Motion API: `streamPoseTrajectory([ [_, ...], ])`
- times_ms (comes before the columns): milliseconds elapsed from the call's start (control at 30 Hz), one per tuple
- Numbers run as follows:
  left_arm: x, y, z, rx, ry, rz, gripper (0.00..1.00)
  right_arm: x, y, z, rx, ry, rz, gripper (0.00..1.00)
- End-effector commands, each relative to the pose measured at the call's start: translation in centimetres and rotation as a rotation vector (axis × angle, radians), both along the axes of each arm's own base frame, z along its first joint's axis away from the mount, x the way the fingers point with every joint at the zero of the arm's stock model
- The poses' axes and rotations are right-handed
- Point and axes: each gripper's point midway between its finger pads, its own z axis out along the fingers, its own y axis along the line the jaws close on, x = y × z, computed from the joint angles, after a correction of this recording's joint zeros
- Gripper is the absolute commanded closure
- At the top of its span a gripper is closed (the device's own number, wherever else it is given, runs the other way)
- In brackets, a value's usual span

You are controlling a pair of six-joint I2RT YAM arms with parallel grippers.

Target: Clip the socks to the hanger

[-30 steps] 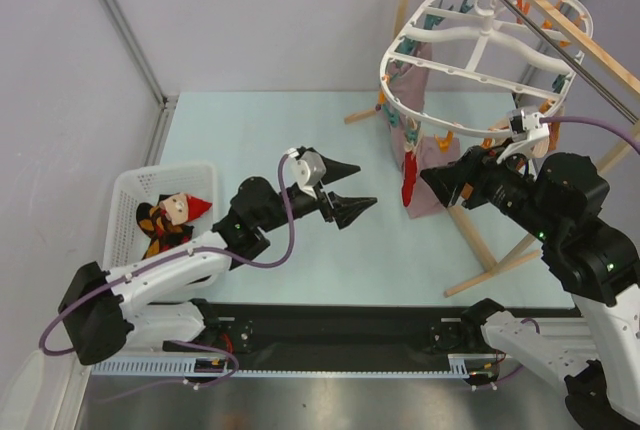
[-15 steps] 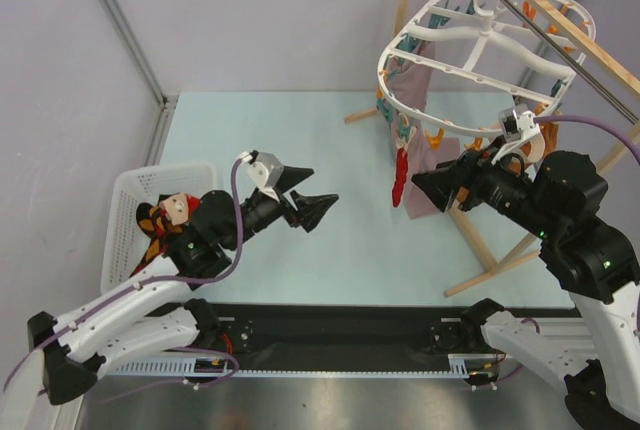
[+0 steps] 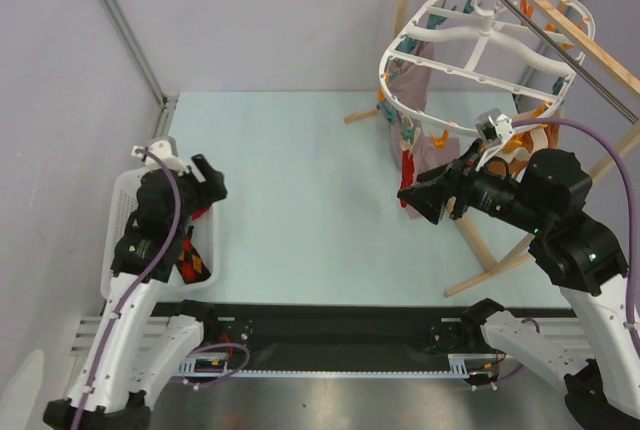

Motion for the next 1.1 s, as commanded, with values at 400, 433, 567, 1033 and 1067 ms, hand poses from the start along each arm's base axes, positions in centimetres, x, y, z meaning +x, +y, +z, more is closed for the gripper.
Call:
streamPoseTrajectory([
  [400,0.8,10.1,-7.2,-0.357,0.182,0.404,0.26,2.8,0.3,-2.8,-0.056,0.019,-0.064,0.28],
  [433,1.3,8.8,-6.8,-0.378,0.135,0.336,0.28,3.2,0.2,-2.5,-0.052,0.018,-0.087,0.28],
  [567,3.6,2.5,-1.1,-0.374,-0.088,0.022,0.24,4.3,0.0,0.0,0.015,0.004,-0.152,0.28],
  [1033,2.3,-23.9,12.3,-0.143,-0.809,-0.903,0.24,4.1,-0.8,7.5,0.171,-0.088,-0.209,0.28],
  [1067,2.4,-25.0,12.2,-0.132,-0.833,-0.937,0.26,4.1,-0.7,7.5,0.170,-0.088,-0.207,0.28],
])
